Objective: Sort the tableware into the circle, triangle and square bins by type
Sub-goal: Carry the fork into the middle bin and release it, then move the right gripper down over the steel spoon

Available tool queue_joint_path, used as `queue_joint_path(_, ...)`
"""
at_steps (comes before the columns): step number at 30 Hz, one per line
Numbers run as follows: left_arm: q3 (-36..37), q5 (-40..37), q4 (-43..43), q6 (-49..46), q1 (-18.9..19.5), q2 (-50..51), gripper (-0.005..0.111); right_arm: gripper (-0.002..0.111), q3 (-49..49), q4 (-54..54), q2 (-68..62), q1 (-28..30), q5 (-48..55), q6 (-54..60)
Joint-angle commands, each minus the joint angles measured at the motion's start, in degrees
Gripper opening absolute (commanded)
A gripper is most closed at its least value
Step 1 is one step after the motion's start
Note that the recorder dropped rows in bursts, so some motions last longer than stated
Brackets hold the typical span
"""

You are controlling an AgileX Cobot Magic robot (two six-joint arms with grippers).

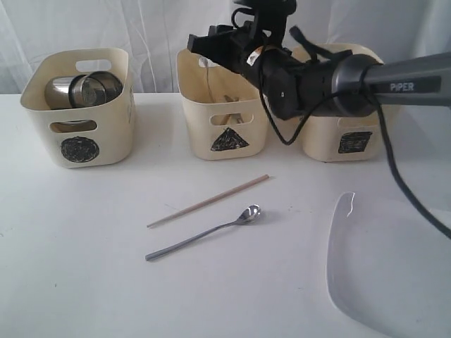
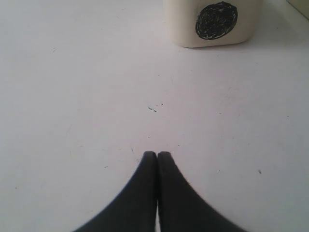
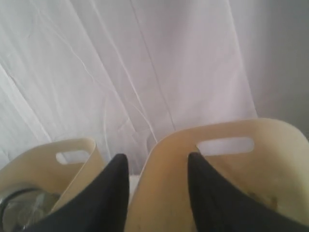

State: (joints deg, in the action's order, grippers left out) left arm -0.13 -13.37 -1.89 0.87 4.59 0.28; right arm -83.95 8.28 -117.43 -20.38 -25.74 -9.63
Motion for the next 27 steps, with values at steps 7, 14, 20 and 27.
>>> queue_joint_path(7, 0.13, 0.03, -0.45, 0.36, -0.03, -0.28, 0.0, 0.021, 0.05, -0.85, 14.01, -0.02, 70.42, 26.11)
queue_joint_path(14, 0.13, 0.03, -0.45, 0.36, -0.03, -0.28, 0.0, 0.003, 0.14, 9.96, 15.02, -2.59, 91.99, 46.55)
queue_joint_path(20, 0.13, 0.03, -0.45, 0.36, -0.03, -0.28, 0.0, 0.008, 0.14, 12.65, 11.74, -6.07, 87.57, 76.85)
queue_joint_path(27, 0.13, 0.03, -0.45, 0.36, -0.03, -0.28, 0.0, 0.025, 0.14, 12.46, 3.52, -7.22, 84.72, 94.3)
